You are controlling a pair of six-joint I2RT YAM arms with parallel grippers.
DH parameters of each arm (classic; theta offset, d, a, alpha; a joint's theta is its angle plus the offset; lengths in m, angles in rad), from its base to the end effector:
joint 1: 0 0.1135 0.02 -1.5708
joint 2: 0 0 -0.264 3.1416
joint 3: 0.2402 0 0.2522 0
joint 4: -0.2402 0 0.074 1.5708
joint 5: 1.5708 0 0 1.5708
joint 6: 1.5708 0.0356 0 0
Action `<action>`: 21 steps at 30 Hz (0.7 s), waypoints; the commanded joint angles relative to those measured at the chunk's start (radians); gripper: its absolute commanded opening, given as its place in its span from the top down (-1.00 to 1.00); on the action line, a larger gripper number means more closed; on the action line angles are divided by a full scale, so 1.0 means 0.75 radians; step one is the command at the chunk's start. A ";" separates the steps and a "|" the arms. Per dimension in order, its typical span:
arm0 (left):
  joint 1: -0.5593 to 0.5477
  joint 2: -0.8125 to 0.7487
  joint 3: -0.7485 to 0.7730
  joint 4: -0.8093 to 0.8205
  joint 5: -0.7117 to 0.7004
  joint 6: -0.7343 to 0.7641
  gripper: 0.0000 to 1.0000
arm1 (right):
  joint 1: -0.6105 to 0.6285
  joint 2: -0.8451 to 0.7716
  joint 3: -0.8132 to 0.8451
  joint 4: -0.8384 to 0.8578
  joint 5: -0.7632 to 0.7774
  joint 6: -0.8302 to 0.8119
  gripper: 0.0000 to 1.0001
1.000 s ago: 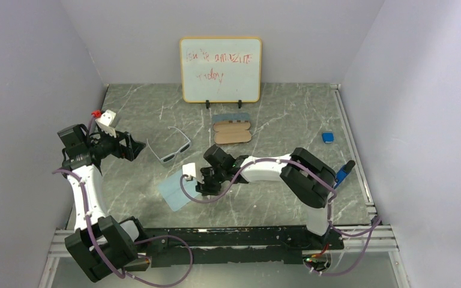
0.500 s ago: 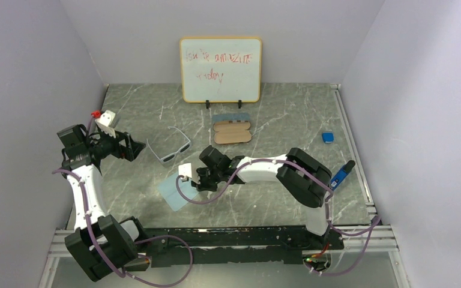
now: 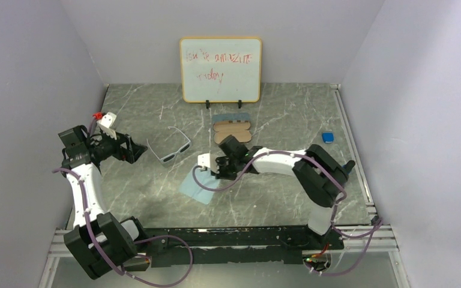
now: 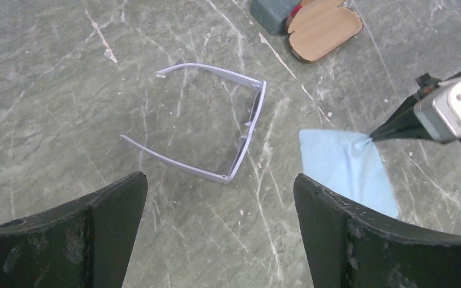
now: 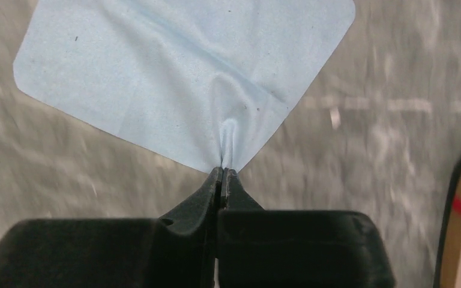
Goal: Organize the sunglasses
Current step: Adjust the glasses cleaning cloth at the center of the board.
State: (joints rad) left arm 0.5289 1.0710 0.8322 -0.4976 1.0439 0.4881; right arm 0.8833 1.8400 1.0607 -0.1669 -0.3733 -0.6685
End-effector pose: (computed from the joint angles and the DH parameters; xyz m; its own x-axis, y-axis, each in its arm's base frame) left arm 0.2001 0.0813 0.2838 -0.3718 0.0558 -0.9266 0.5362 0.8278 -0.1653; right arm 0.2243 0.2936 0.1516 0.1259 -0.7561 -0.6423 -0.9900 -0.0542 -0.1303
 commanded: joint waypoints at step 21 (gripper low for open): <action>-0.664 0.285 0.237 0.199 -0.415 -0.131 -0.93 | -0.292 -0.545 -0.087 -0.404 0.017 -0.139 0.04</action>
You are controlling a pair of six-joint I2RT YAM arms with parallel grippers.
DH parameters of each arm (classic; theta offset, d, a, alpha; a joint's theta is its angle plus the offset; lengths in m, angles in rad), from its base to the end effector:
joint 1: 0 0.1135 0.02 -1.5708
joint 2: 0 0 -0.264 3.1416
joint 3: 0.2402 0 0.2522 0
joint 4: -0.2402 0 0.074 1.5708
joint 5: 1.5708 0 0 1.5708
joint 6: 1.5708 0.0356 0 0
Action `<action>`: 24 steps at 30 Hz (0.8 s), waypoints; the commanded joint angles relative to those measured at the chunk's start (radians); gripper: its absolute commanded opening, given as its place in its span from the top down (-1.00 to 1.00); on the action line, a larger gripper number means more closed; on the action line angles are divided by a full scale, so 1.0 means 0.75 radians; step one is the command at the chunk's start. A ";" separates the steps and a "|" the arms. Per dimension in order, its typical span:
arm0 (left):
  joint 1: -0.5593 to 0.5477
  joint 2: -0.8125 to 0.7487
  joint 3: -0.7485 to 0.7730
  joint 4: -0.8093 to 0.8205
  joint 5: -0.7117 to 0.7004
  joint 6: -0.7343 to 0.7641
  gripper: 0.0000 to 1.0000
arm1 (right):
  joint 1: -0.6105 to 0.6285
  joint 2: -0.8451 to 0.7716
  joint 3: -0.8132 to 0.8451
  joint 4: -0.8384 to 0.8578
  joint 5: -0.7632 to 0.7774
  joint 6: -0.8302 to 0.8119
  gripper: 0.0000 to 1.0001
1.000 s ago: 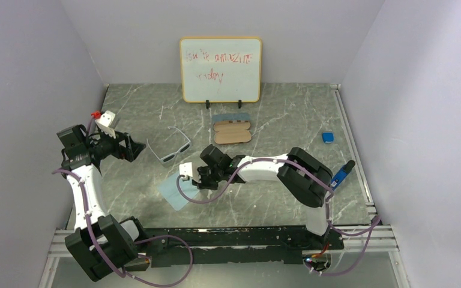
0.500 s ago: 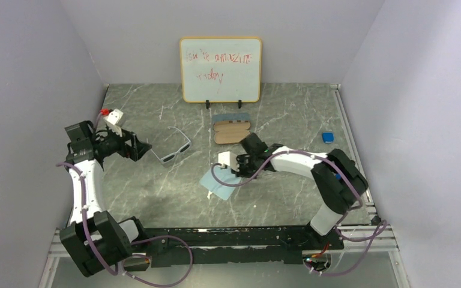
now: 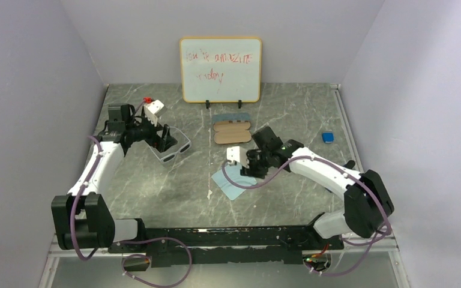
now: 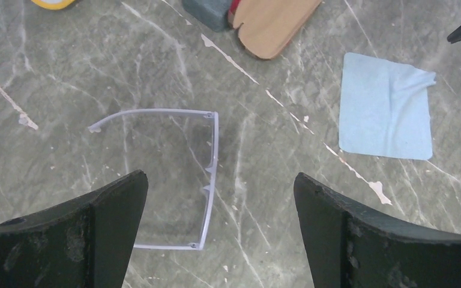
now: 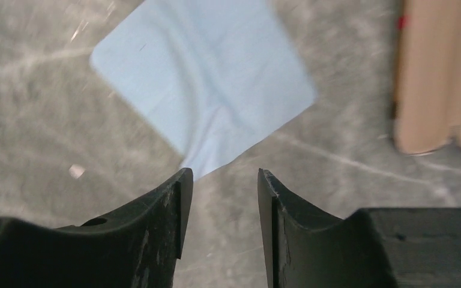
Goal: Organize the sunglasses
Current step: Adjust the glasses cleaning cloth at the center of the board.
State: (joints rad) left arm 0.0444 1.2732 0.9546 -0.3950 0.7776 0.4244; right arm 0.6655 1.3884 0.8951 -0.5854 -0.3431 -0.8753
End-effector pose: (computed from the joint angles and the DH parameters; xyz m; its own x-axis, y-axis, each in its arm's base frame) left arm 0.2700 -0.0130 0.2811 -0.3907 0.2764 -0.8780 0.7233 0.6821 -0.1072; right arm 0.2027 0.1743 0.2152 0.0982 -0.8421 -0.5304 -0.9849 -0.0060 -0.1728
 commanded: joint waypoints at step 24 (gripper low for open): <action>-0.049 -0.099 -0.045 0.146 -0.110 -0.121 -0.93 | -0.074 0.577 0.242 0.533 0.084 0.391 0.23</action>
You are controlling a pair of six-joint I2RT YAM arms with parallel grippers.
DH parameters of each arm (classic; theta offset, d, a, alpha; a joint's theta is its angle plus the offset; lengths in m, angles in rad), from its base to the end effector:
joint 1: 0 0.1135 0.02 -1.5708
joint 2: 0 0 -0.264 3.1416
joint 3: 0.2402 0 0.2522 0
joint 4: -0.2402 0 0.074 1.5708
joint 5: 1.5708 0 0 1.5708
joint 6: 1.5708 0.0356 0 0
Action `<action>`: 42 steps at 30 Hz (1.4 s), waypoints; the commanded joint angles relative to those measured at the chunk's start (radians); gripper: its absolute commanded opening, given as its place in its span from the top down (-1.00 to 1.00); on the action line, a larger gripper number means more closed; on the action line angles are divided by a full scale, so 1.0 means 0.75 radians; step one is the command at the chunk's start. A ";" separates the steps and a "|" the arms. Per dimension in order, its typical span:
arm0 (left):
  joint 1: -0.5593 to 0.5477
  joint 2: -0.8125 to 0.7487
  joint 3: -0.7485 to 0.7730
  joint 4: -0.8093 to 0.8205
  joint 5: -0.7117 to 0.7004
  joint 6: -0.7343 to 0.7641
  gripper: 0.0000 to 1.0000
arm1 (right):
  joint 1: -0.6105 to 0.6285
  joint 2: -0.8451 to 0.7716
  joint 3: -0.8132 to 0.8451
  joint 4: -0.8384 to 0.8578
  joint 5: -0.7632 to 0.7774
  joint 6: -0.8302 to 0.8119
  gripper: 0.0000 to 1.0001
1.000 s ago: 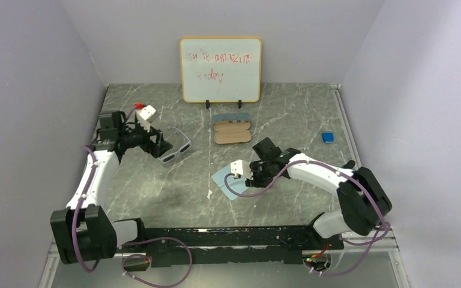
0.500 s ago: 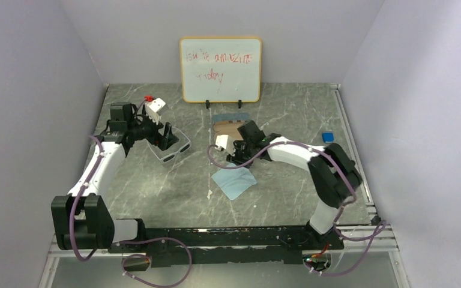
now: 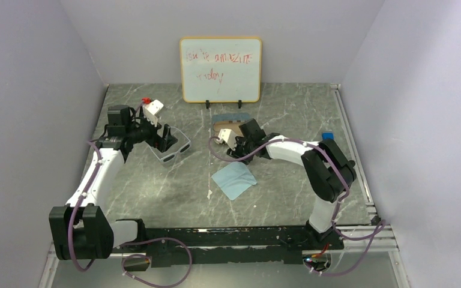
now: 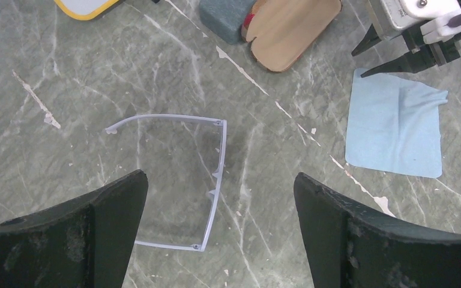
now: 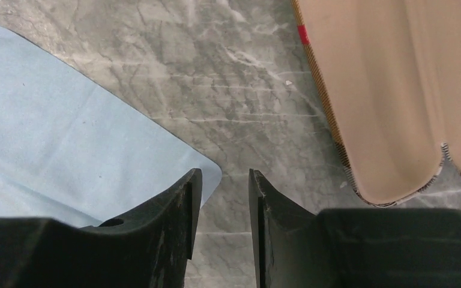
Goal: Organize the sunglasses
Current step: Adjust the glasses cleaning cloth at the center of the board.
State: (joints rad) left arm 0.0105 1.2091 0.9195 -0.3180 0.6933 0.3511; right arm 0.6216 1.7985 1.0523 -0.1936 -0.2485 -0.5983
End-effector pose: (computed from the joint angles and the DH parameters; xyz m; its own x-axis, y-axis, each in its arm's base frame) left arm 0.2619 -0.0200 0.2901 -0.3584 0.2608 -0.8964 0.6814 0.7294 -0.0602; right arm 0.2910 0.2192 0.1608 -0.1580 -0.7848 -0.5993 -0.9336 0.3165 -0.1682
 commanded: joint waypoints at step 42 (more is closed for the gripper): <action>-0.005 -0.009 -0.013 0.058 0.012 -0.036 -0.93 | -0.203 -0.005 -0.006 0.107 0.084 0.206 1.00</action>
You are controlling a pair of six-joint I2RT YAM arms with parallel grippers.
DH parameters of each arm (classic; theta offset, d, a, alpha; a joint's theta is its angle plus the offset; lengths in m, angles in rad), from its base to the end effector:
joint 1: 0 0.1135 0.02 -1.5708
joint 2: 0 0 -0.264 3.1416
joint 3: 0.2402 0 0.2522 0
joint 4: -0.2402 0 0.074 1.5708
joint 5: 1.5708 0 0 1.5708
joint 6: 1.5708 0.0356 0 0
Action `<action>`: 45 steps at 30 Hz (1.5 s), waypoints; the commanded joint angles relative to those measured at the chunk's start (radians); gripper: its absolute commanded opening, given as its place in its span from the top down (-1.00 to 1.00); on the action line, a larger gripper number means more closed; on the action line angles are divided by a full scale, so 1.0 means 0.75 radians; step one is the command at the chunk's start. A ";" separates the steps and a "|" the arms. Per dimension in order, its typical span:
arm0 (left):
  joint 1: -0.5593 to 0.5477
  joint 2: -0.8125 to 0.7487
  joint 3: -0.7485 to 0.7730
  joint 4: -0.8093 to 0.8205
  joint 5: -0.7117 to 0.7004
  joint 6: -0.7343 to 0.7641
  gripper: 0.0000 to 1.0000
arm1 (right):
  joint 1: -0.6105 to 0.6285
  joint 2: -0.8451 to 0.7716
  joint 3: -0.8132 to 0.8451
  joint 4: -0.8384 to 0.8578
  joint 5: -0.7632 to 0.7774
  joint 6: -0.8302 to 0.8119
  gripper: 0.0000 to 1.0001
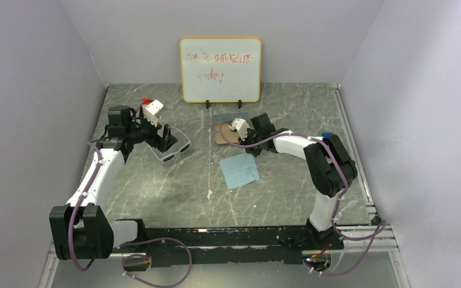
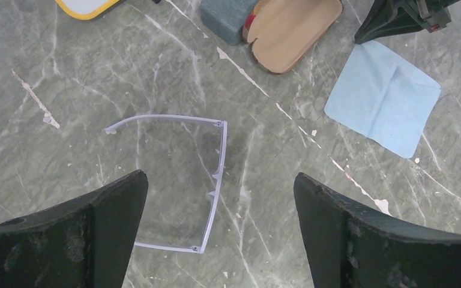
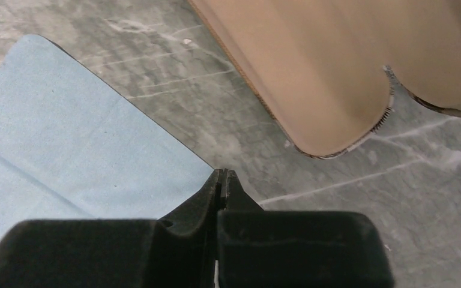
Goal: Organize the sunglasses
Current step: Adjust the glasses cleaning cloth at the center of the board.
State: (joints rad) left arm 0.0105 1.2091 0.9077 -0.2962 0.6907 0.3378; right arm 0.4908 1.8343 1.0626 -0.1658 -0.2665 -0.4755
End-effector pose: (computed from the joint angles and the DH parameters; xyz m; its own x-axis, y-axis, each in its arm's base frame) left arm 0.2624 -0.0199 0.2879 -0.3590 0.2517 -0.8988 0.6757 0.7344 -0.0642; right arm 0.3222 0.1828 0.1532 -0.3610 -0.6936 -0.6233 -0.8519 0.5172 -0.0822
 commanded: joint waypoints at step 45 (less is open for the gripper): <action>-1.047 0.857 0.418 0.083 -1.042 -0.227 -0.37 | -0.430 -0.960 -0.355 -0.043 -0.044 0.070 0.17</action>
State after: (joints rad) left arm -0.7757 1.8187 1.2011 -0.2298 -0.0952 0.2131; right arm 0.1810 1.1492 0.8017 -0.2398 -0.2642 -0.4343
